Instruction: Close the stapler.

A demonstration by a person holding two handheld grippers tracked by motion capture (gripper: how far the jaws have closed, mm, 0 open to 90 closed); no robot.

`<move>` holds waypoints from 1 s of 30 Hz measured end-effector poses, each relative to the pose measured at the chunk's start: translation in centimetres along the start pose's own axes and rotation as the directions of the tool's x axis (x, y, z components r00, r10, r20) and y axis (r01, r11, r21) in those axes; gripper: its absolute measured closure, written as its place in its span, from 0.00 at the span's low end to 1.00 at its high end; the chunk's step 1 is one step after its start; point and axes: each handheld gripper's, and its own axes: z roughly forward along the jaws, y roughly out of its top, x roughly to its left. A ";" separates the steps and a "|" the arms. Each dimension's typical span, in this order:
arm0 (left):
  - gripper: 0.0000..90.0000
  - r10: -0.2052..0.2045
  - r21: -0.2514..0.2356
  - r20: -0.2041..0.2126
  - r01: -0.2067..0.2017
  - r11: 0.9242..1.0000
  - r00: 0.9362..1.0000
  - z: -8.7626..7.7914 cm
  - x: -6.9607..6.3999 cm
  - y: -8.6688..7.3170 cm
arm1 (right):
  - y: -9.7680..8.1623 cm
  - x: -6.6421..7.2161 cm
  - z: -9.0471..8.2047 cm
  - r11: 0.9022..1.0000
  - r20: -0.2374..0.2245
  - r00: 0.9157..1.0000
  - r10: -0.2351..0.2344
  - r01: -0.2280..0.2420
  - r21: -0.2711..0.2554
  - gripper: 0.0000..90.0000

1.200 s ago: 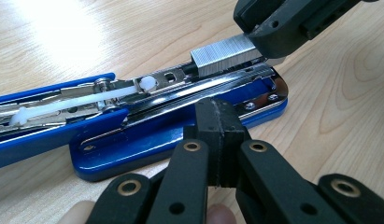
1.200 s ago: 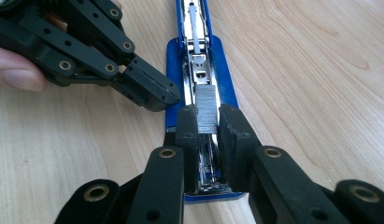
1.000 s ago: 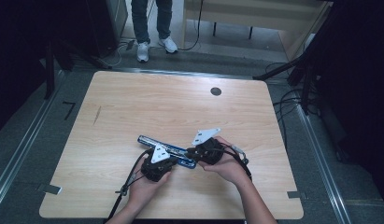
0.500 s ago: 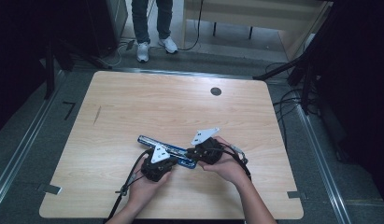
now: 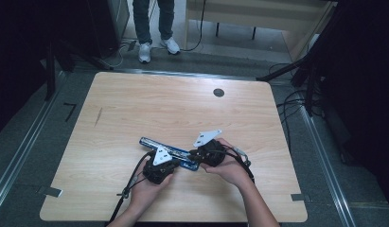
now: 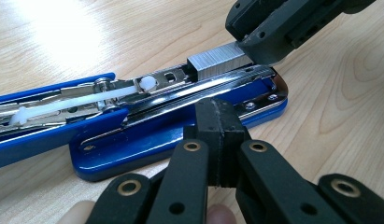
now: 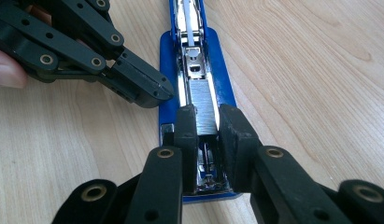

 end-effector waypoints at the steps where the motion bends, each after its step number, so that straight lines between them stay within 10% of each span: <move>1: 1.00 0.000 0.000 0.000 0.000 1.000 1.000 0.0 0.0 0.0 | 0.0 0.0 0.0 1.000 0.000 1.000 0.003 -0.003 0.001 0.87; 30: 1.00 -0.009 0.000 0.003 0.009 1.000 1.000 0.0 0.1 0.0 | 2.0 0.9 2.7 0.993 0.042 0.994 0.096 -0.093 -0.074 1.00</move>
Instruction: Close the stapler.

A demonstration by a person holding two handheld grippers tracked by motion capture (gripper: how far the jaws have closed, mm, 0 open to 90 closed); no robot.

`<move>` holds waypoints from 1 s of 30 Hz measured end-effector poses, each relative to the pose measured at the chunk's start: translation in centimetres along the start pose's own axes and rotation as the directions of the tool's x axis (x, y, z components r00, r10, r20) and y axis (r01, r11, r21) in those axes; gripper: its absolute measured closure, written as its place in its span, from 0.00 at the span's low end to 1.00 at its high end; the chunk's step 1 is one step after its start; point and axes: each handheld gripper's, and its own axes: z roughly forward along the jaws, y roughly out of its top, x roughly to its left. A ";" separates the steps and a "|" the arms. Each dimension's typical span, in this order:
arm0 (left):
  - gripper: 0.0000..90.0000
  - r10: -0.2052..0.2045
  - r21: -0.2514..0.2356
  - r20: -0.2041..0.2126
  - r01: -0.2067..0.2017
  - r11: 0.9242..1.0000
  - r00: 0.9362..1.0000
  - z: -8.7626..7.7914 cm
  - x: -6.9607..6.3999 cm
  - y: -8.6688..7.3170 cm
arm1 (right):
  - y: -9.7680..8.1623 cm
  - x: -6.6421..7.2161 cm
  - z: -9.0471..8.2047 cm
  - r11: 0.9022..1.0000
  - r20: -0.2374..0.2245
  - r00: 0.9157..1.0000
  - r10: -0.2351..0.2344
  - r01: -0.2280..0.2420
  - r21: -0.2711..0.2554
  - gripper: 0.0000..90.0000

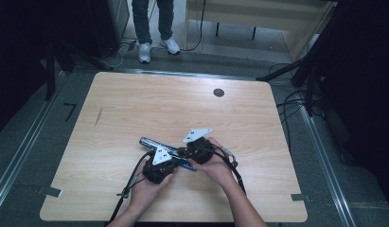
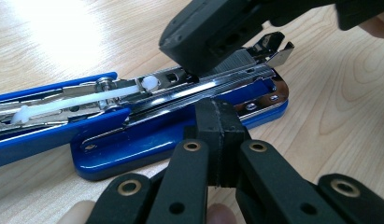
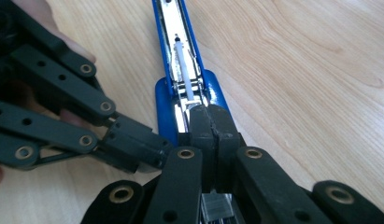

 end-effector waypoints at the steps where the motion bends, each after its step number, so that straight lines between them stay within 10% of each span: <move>1: 1.00 -0.001 -0.001 0.000 0.001 1.000 1.000 0.0 0.0 0.0 | 0.0 0.0 0.0 1.000 0.003 1.000 0.004 -0.004 0.001 1.00; 30: 1.00 -0.040 -0.018 0.011 0.040 0.999 0.999 -0.5 0.6 -0.2 | -1.2 -0.4 -1.6 1.000 0.023 1.000 0.000 0.000 0.006 1.00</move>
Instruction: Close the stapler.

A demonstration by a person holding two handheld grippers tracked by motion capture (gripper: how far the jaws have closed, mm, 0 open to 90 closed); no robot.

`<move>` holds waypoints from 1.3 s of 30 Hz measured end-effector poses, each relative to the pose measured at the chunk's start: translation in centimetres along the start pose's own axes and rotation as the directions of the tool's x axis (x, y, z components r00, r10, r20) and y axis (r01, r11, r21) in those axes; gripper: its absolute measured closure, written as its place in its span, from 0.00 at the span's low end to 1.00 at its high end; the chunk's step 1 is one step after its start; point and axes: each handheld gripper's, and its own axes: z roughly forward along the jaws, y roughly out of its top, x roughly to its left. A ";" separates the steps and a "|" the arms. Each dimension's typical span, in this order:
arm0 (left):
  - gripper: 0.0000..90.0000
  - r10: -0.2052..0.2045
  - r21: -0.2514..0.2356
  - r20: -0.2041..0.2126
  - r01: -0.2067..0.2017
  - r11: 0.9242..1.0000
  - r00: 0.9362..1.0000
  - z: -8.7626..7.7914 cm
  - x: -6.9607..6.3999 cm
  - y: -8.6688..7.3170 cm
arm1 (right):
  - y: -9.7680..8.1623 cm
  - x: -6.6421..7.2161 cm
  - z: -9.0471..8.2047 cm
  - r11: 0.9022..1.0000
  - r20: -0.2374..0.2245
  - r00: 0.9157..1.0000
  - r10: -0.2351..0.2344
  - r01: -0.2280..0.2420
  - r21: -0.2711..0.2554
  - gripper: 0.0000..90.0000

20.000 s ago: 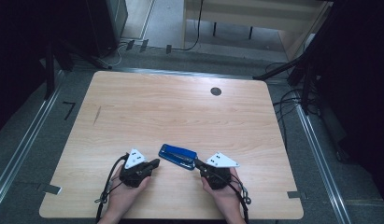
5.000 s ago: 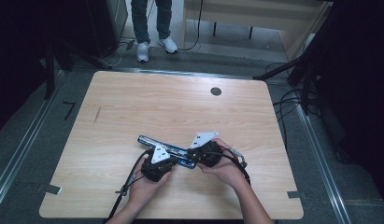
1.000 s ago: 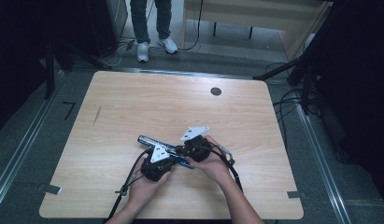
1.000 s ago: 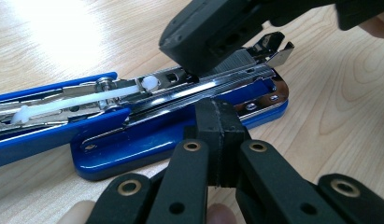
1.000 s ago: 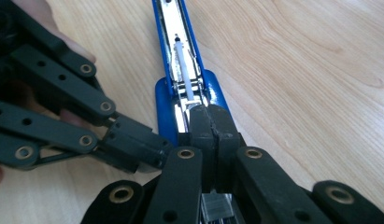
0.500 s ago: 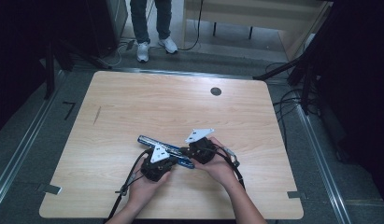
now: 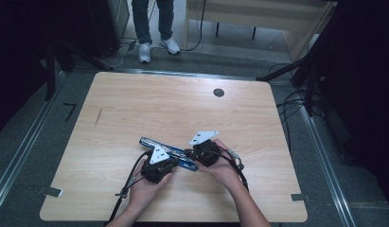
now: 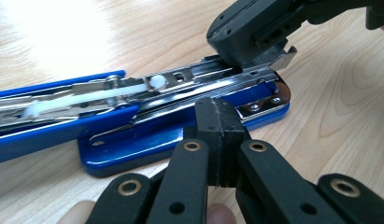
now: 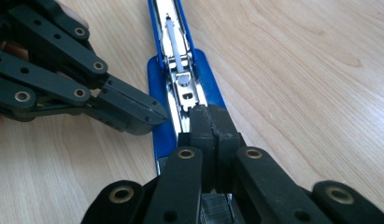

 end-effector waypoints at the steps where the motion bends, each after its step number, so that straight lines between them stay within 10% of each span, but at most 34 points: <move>1: 1.00 -0.016 -0.004 0.009 0.016 1.000 1.000 -0.2 0.2 0.0 | 0.1 0.0 0.0 1.000 -0.002 1.000 0.004 -0.004 -0.005 1.00; 19: 1.00 -0.101 0.005 -0.093 0.102 0.995 0.991 -2.7 4.7 -0.5 | 2.5 1.0 1.2 0.998 -0.018 1.000 0.017 -0.018 -0.060 1.00; 39: 1.00 -0.160 0.043 -0.165 0.169 0.985 0.973 -2.6 6.3 -0.9 | 4.5 1.9 4.6 0.999 0.011 0.999 0.034 -0.033 -0.037 1.00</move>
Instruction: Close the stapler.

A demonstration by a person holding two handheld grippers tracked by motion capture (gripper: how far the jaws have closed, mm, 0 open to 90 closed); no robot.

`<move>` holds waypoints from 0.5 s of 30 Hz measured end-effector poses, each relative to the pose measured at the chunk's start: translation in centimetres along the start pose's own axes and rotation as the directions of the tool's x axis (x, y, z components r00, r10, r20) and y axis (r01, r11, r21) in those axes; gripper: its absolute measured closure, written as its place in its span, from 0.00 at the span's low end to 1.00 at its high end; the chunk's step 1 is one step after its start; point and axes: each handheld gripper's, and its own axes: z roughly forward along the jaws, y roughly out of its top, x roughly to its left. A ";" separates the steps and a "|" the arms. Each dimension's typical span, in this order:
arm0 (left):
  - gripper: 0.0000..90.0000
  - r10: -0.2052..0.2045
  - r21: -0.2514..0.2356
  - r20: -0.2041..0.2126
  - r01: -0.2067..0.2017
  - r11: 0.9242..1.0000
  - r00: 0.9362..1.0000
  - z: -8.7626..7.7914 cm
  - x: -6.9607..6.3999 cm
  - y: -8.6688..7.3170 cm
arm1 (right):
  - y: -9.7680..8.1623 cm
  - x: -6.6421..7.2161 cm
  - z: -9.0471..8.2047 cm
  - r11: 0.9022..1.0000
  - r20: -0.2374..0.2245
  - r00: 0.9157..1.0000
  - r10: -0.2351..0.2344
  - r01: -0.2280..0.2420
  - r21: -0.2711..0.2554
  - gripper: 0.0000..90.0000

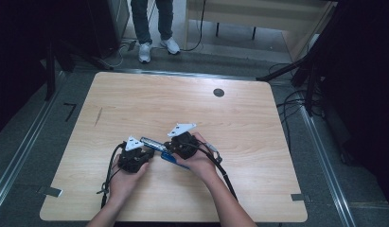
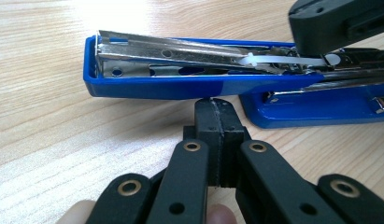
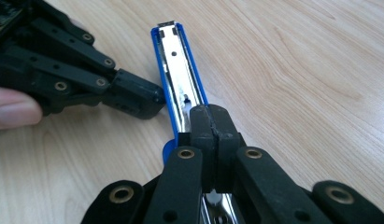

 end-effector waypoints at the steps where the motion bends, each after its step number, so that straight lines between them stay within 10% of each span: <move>1: 1.00 -0.005 -0.002 -0.001 0.005 1.000 1.000 0.0 0.0 0.0 | 0.0 0.0 0.1 1.000 0.005 1.000 0.005 -0.005 0.001 1.00; 15: 1.00 -0.018 -0.054 0.007 0.019 0.998 1.000 -0.5 -0.3 0.3 | 0.2 0.1 0.3 1.000 0.010 1.000 0.015 -0.015 -0.014 1.00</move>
